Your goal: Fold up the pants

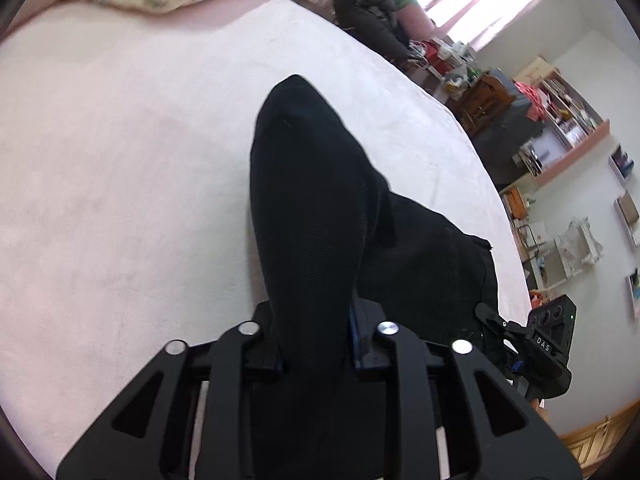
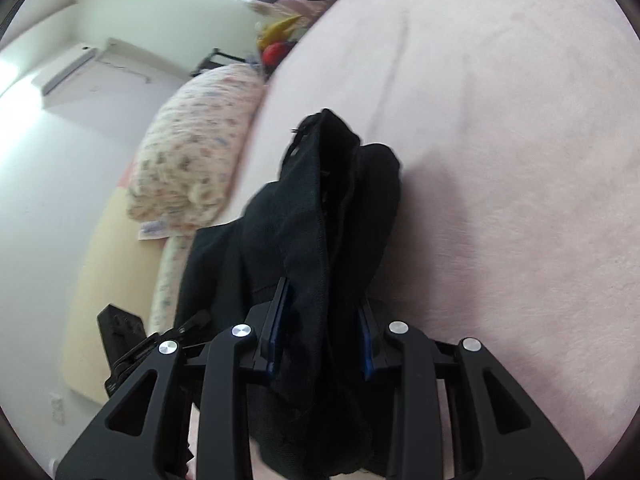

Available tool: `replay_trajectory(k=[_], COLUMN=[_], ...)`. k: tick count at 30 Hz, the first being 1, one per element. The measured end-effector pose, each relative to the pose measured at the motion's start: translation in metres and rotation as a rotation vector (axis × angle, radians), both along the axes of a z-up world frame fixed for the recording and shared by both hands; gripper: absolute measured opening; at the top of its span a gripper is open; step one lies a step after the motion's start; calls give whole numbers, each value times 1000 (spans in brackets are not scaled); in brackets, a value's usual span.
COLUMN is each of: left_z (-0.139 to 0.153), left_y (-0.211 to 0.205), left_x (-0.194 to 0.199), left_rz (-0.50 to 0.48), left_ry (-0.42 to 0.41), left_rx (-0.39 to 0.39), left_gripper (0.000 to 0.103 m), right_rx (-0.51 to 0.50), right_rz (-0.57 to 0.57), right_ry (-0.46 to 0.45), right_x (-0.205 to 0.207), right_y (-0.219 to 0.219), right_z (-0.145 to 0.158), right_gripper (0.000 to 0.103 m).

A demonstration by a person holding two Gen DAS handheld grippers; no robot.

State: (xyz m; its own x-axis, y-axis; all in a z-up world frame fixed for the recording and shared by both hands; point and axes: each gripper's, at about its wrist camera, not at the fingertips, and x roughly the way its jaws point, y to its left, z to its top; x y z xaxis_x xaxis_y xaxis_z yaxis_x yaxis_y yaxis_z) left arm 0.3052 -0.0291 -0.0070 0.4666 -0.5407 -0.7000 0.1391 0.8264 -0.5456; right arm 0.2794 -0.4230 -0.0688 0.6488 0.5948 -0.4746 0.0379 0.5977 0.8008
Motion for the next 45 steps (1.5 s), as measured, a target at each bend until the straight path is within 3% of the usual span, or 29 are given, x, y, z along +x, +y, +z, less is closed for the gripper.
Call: replay_trajectory(k=[2, 5, 7, 9, 10, 12, 14, 17, 22, 24, 26, 29, 32, 36, 38, 41, 45], left_z=[-3, 2, 15, 34, 42, 61, 74, 78, 42, 19, 6, -2, -8, 4, 14, 32, 41], left_y=[3, 15, 35, 52, 56, 52, 38, -1, -49, -58, -60, -68, -84, -65, -54, -32, -13], left_x=[0, -3, -8, -15, -21, -42, -60, -88, -87, -81, -80, -85, -88, -100, -119, -166, -228], left_rz=[5, 39, 112, 178, 206, 231, 194, 90, -19, -37, -46, -63, -83, -30, -19, -4, 10], left_ry=[-10, -1, -36, -94, -123, -212, -289, -376, -275, -206, -212, -246, -271, -302, -328, -395, -457], left_rx=[-1, 26, 64, 105, 126, 147, 135, 130, 254, 297, 328, 362, 449, 403, 386, 394, 442], left_gripper=[31, 45, 49, 55, 67, 78, 81, 84, 84, 84, 84, 94, 101, 101, 101, 101, 101], right_rx=[-23, -141, -203, -283, -320, -384, -503, -666, -807, -848, -882, -913, -936, -932, -881, -852, -850], right_rz=[-7, 0, -25, -110, -142, -167, -156, -99, 18, 66, 86, 80, 73, 56, 6, -50, -83], right_ry=[20, 46, 28, -52, -120, -233, -347, -424, -347, -226, -196, -204, -211, -254, -302, -365, -407], right_x=[-1, -4, -15, -31, -43, -62, -81, -96, -90, -76, -73, -75, -75, -92, -116, -156, -203], right_y=[2, 7, 5, 3, 7, 19, 47, 88, 124, 129, 129, 133, 137, 137, 130, 131, 143], right_z=[-1, 10, 22, 45, 61, 80, 98, 102, 74, 52, 41, 36, 32, 44, 60, 79, 83], right_gripper=[41, 54, 55, 55, 55, 55, 55, 56, 56, 56, 57, 57, 63, 74, 89, 95, 97])
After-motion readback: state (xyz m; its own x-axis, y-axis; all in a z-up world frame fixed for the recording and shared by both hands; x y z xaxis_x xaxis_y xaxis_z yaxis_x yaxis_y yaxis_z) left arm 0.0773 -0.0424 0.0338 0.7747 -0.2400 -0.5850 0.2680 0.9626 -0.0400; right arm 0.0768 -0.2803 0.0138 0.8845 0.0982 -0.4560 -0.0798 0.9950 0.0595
